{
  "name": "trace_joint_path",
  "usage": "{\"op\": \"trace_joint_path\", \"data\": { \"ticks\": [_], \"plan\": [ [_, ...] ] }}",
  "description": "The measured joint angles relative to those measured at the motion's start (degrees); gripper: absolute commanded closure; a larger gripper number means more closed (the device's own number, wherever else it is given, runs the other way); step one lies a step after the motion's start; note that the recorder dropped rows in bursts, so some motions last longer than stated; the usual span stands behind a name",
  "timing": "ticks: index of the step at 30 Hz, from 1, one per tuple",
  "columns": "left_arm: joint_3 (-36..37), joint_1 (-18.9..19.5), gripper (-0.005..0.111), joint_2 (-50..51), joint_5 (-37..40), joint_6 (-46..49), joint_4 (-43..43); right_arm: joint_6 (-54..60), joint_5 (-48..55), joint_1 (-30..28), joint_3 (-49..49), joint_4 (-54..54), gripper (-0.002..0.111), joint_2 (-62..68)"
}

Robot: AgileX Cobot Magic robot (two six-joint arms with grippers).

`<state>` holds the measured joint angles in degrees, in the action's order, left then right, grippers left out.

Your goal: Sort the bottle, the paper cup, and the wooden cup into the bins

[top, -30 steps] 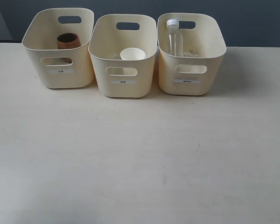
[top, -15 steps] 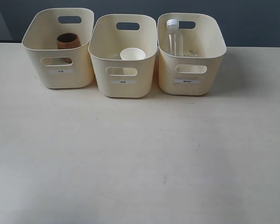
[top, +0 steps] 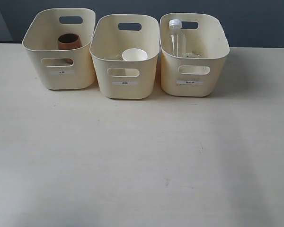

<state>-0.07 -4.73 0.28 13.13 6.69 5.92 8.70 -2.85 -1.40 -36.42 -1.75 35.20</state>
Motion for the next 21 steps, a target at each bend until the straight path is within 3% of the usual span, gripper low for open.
{"op": "trace_joint_path", "data": {
  "ticks": [10,21],
  "plan": [
    [0.00,0.00,0.107,0.00,0.00,0.00,0.00,-2.67,-5.23,0.00,15.22,-3.60,0.109,-18.27],
    [0.00,0.00,0.107,0.00,0.00,0.00,0.00,-3.93,3.35,0.00,21.16,-7.54,0.109,-34.07]
  ]
}}
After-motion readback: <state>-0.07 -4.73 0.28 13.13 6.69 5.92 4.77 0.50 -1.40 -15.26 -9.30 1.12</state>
